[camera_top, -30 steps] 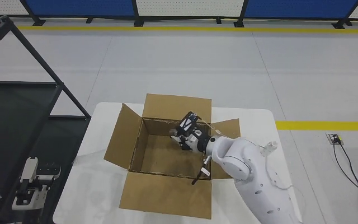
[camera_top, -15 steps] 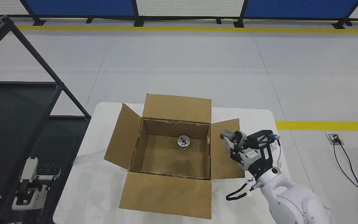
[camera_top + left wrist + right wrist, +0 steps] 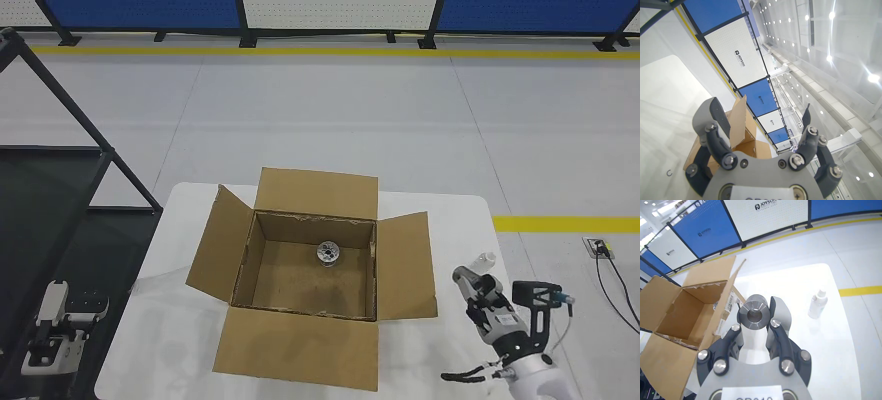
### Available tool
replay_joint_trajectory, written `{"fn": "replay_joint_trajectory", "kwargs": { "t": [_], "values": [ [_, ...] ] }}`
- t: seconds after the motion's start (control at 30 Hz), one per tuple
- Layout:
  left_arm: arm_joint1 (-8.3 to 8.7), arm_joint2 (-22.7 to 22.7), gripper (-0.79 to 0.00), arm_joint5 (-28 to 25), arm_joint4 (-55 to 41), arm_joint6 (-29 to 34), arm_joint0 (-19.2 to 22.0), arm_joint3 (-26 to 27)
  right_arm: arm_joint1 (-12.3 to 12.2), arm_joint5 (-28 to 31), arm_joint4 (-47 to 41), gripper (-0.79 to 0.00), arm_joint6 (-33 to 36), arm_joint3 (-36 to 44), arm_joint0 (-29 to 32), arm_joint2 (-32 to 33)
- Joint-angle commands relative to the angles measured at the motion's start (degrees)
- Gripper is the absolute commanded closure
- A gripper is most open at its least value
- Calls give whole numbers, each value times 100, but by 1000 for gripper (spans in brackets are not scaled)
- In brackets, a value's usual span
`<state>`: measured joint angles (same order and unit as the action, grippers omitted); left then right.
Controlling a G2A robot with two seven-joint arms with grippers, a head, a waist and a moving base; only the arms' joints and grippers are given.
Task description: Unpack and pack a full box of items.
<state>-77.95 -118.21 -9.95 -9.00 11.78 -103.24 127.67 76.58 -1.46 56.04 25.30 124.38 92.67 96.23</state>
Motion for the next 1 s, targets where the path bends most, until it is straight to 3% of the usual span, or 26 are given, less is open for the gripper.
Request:
{"fn": "replay_joint_trajectory", "kwargs": {
  "t": [0.0, 0.23, 0.53, 0.97],
  "values": [
    [0, 0, -785, 0, 0, 0, 0, 0, -14, -191, 72, 0, 427, -30, -16, 15],
    [0, 0, -785, 0, 0, 0, 0, 0, -64, -601, 162, 0, 1386, -693, -477, 146],
    [0, 0, -785, 0, 0, 0, 0, 0, -141, -432, -50, 0, 1832, -1854, -1157, 296],
    [0, 0, -785, 0, 0, 0, 0, 0, -221, -1011, 882, 0, 2782, -2437, -1991, -124]
  ]
}}
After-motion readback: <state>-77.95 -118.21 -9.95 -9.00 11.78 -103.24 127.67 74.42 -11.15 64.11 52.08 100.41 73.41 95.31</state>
